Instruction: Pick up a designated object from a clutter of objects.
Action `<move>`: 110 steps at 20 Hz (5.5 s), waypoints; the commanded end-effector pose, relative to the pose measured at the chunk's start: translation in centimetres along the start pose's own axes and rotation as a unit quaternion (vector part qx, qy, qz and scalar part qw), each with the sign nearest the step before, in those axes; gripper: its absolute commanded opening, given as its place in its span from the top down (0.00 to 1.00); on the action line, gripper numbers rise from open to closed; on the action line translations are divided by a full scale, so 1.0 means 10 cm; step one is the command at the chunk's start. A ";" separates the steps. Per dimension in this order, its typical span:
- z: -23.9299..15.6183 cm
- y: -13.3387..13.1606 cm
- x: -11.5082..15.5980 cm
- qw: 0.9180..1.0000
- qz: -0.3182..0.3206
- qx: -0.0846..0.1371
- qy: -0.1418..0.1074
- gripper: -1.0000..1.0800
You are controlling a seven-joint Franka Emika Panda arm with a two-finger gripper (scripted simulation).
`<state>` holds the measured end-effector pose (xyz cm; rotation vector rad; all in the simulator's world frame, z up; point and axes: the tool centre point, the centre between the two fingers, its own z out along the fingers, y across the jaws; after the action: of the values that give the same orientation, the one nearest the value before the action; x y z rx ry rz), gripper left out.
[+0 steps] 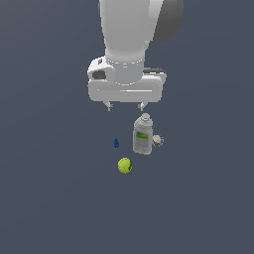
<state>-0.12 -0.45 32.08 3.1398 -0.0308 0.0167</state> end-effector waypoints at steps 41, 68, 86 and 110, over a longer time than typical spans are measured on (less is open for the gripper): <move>0.79 0.37 -0.03 0.979 -0.206 -0.014 -0.007 0.04; 1.91 0.52 -0.34 0.856 -0.518 -0.003 -0.009 0.04; 2.27 0.53 -0.53 0.784 -0.620 0.004 -0.004 0.04; 2.78 0.53 -0.54 0.784 -0.621 0.004 -0.004 1.00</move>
<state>-5.36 -5.68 4.28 2.4814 1.9281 -0.0009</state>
